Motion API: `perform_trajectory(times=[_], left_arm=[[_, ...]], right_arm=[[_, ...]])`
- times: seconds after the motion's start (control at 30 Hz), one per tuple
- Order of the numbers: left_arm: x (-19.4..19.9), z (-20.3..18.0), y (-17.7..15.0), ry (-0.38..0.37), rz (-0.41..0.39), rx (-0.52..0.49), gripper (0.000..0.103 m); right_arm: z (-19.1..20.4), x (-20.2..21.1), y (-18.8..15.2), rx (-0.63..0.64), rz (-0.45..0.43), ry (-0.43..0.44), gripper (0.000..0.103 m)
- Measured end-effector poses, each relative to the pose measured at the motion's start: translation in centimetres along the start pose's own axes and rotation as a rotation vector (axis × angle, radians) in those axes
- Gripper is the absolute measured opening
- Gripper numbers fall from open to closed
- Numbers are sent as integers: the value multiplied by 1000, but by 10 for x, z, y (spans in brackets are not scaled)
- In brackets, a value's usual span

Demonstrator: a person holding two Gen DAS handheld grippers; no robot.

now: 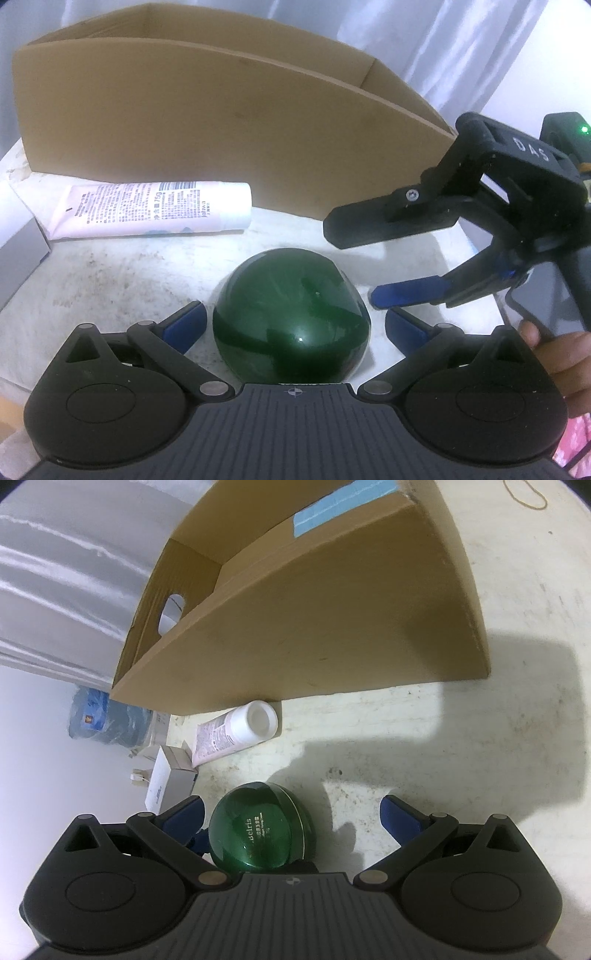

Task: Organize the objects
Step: 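Position the right gripper fingers around the green jar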

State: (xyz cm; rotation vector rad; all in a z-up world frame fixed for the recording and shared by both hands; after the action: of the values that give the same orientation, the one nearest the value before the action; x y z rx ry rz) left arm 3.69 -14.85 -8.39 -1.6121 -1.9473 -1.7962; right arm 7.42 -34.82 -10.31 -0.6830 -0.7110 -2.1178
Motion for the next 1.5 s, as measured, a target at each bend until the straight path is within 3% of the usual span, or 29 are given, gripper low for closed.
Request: perform_trajectory(times=[0.47, 1.03, 1.5], left_arm=[[11, 5, 0, -13, 18, -8, 103], [-3, 3, 6, -20, 59, -29, 103], [0, 10, 2, -52, 44, 2, 103]], right_arm=[[1, -2, -2, 13, -8, 7, 103], [4, -1, -4, 52, -13, -8, 103], [2, 0, -4, 40, -27, -3, 103]])
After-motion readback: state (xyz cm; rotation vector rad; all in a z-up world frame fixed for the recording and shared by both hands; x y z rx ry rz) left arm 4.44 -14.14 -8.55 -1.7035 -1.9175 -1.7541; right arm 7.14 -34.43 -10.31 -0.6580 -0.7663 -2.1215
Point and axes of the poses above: each gripper's, at about its wrist camera, not at the fingertips, and x roughly against the way its jaws point, z to its left, y to its top, the point moved 1 cm from there along -x, roughly the way its jaws point, and after that the axes turned 10 degrees about -z, right-handed, at the moved point
